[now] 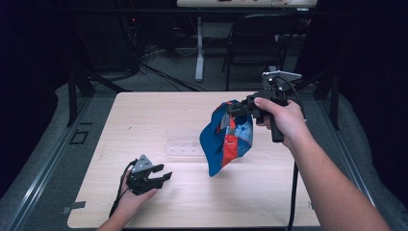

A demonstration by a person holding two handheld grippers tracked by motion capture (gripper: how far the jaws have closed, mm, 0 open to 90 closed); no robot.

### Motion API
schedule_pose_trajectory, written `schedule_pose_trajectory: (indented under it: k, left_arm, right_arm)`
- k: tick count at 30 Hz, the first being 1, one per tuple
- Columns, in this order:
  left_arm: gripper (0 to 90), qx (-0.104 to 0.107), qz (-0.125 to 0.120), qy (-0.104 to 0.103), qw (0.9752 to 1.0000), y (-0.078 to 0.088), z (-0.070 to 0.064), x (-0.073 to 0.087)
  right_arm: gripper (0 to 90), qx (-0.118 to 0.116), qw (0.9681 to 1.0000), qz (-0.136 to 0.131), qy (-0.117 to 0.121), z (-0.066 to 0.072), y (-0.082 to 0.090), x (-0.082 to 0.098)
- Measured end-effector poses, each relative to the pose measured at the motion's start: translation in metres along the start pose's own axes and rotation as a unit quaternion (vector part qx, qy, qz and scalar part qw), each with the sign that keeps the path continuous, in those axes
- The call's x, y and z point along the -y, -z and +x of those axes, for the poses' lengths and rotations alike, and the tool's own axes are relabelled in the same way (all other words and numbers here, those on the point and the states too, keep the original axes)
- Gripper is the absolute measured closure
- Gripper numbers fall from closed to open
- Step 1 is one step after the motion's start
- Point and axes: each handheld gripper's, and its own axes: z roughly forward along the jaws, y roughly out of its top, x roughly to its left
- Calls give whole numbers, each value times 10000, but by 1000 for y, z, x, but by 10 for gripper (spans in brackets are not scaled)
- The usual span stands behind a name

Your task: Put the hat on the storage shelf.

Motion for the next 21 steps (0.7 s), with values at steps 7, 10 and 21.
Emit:
schedule_pose_trajectory:
  k: [7, 10, 21]
  left_arm:
    - [502, 389, -322, -384, 9980, -9, -38, -27]
    - [498, 555, -312, -483, 9968, -18, -50, -32]
    - [480, 609, -378, -1015, 9923, -43, -88, -48]
  right_arm:
    - [783, 29, 10000, -76, 2, 2, -3, -5]
    - [783, 32, 10000, -91, 13, 2, -4, -6]
    - [783, 51, 9999, -130, 44, 3, -8, -8]
